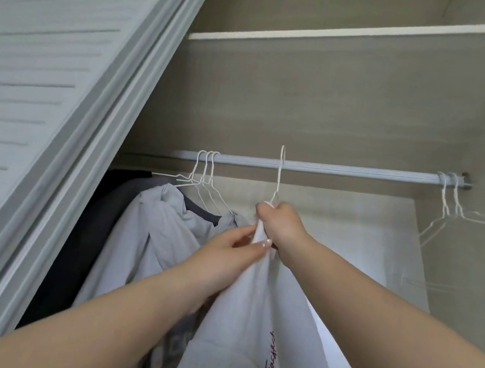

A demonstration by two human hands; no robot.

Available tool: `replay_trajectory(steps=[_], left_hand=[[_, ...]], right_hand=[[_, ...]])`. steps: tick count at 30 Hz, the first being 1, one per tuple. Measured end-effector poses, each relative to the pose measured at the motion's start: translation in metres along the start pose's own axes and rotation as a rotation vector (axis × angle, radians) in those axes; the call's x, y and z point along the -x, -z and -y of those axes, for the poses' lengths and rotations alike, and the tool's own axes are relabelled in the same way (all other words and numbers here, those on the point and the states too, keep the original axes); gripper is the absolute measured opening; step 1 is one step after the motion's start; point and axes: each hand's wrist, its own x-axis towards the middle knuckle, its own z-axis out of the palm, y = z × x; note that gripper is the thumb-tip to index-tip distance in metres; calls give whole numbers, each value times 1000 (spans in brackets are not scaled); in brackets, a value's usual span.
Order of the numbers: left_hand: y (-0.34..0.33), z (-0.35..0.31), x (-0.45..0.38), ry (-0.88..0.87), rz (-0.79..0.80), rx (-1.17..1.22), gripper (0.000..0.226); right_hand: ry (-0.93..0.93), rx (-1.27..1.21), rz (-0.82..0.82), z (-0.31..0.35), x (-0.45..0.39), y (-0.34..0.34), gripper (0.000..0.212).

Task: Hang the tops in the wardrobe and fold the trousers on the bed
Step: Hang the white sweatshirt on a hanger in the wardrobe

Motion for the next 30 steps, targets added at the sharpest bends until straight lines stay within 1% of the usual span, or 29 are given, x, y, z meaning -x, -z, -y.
replay_trajectory(steps=[4,5,8,11,15,17,19,20,23,26,28,30], left_hand=[[22,-1,-17,-129,-63,-232,23],[28,0,-23,-160,-92,-285,23],[49,3,-40,-193,-151,-401,25],[77,11,-52,-187,-194,-483,30],[100,24,-58,-140,-279,-464,39],[102,29,-60,-107,-298,-443,43],[104,31,-63,-86,-347,-402,47],[105,31,-63,-74,-375,-375,45],[112,33,-61,-40,-431,-320,45],[115,37,-58,-14,-425,-337,48],[114,38,-54,-14,-423,-344,50],[115,38,-52,-41,-427,-346,49]], right_hand=[[54,19,-37,15,-42,-20,15],[64,20,-39,17,-53,-27,16],[71,54,-37,22,-77,-48,16],[63,51,-17,21,-96,-70,17],[35,90,41,18,-113,-109,21],[31,105,31,14,-119,-121,20],[18,82,16,10,-126,-130,20],[14,64,20,9,-128,-134,22],[-24,17,103,7,-127,-145,30],[-33,3,138,0,-120,-150,26],[-4,6,112,-5,-115,-150,36],[51,22,105,-7,-107,-148,39]])
